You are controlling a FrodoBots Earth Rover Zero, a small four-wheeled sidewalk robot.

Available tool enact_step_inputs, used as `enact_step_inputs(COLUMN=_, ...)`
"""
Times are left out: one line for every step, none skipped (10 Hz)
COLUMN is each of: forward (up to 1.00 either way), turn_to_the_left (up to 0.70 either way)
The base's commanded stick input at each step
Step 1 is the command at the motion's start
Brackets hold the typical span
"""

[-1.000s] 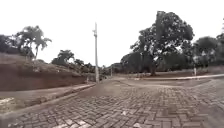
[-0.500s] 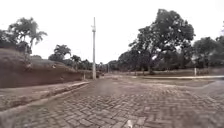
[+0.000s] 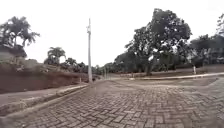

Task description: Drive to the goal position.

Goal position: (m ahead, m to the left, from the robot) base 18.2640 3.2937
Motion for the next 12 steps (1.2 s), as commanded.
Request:
enact_step_inputs(forward=0.85, turn_to_the_left=0.0)
enact_step_inputs(forward=0.85, turn_to_the_left=0.0)
enact_step_inputs(forward=0.85, turn_to_the_left=0.0)
enact_step_inputs(forward=0.85, turn_to_the_left=0.0)
enact_step_inputs(forward=0.85, turn_to_the_left=0.0)
enact_step_inputs(forward=0.85, turn_to_the_left=0.0)
enact_step_inputs(forward=0.85, turn_to_the_left=0.0)
enact_step_inputs(forward=0.85, turn_to_the_left=0.0)
enact_step_inputs(forward=0.85, turn_to_the_left=0.0)
enact_step_inputs(forward=0.85, turn_to_the_left=0.0)
enact_step_inputs(forward=0.85, turn_to_the_left=0.0)
enact_step_inputs(forward=0.85, turn_to_the_left=0.0)
